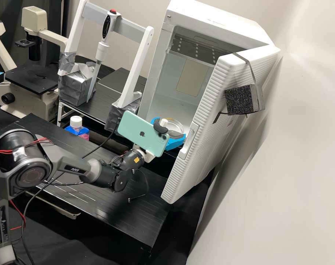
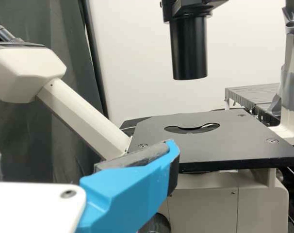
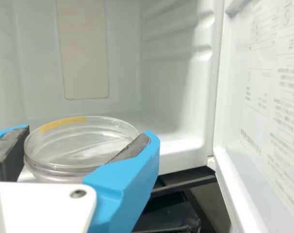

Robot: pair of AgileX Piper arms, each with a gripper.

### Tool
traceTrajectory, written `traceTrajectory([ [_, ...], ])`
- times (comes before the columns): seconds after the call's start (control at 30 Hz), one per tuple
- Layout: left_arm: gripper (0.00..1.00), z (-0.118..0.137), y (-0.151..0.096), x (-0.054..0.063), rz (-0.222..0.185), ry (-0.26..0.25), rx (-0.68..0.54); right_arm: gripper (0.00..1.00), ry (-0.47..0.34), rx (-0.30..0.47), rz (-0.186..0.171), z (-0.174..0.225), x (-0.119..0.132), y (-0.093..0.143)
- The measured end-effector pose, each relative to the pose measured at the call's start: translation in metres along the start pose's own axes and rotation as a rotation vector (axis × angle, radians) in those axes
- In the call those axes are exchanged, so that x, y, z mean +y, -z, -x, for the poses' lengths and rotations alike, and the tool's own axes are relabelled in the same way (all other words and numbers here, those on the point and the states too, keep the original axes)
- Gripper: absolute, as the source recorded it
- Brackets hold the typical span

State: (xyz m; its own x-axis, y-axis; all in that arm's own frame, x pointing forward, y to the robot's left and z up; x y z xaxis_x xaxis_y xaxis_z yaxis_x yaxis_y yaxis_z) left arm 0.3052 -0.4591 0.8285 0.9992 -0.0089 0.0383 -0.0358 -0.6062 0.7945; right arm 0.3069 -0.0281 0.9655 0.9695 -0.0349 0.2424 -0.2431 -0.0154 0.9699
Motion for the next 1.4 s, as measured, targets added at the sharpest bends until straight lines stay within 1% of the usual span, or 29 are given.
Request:
traceTrajectory([
  [0.17, 1.0, 0.0, 0.0, 0.0, 0.0, 0.0, 0.0, 0.0, -0.003, 0.014, -0.014, 0.02, -0.006, 0.001],
  [0.27, 1.0, 0.0, 0.0, 0.0, 0.0, 0.0, 0.0, 0.0, 0.003, 0.03, -0.009, 0.032, -0.009, 0.003],
  [0.57, 1.0, 0.0, 0.0, 0.0, 0.0, 0.0, 0.0, 0.0, -0.017, 0.09, -0.02, 0.062, -0.015, 0.013],
  [0.67, 1.0, 0.0, 0.0, 0.0, 0.0, 0.0, 0.0, 0.0, -0.004, 0.113, -0.014, 0.07, -0.019, 0.016],
  [0.77, 1.0, 0.0, 0.0, 0.0, 0.0, 0.0, 0.0, 0.0, 0.033, 0.126, -0.007, 0.075, -0.028, 0.019],
  [0.93, 1.0, 0.0, 0.0, 0.0, 0.0, 0.0, 0.0, 0.0, 0.102, 0.145, 0.046, 0.08, -0.041, 0.021],
  [1.07, 1.0, 0.0, 0.0, 0.0, 0.0, 0.0, 0.0, 0.0, 0.15, 0.15, 0.077, 0.086, -0.052, 0.021],
  [1.23, 1.0, 0.0, 0.0, 0.0, 0.0, 0.0, 0.0, 0.0, 0.192, 0.146, 0.079, 0.092, -0.06, 0.019],
  [1.4, 1.0, 0.0, 0.0, 0.0, 0.0, 0.0, 0.0, 0.0, 0.211, 0.15, 0.082, 0.099, -0.064, 0.019],
])
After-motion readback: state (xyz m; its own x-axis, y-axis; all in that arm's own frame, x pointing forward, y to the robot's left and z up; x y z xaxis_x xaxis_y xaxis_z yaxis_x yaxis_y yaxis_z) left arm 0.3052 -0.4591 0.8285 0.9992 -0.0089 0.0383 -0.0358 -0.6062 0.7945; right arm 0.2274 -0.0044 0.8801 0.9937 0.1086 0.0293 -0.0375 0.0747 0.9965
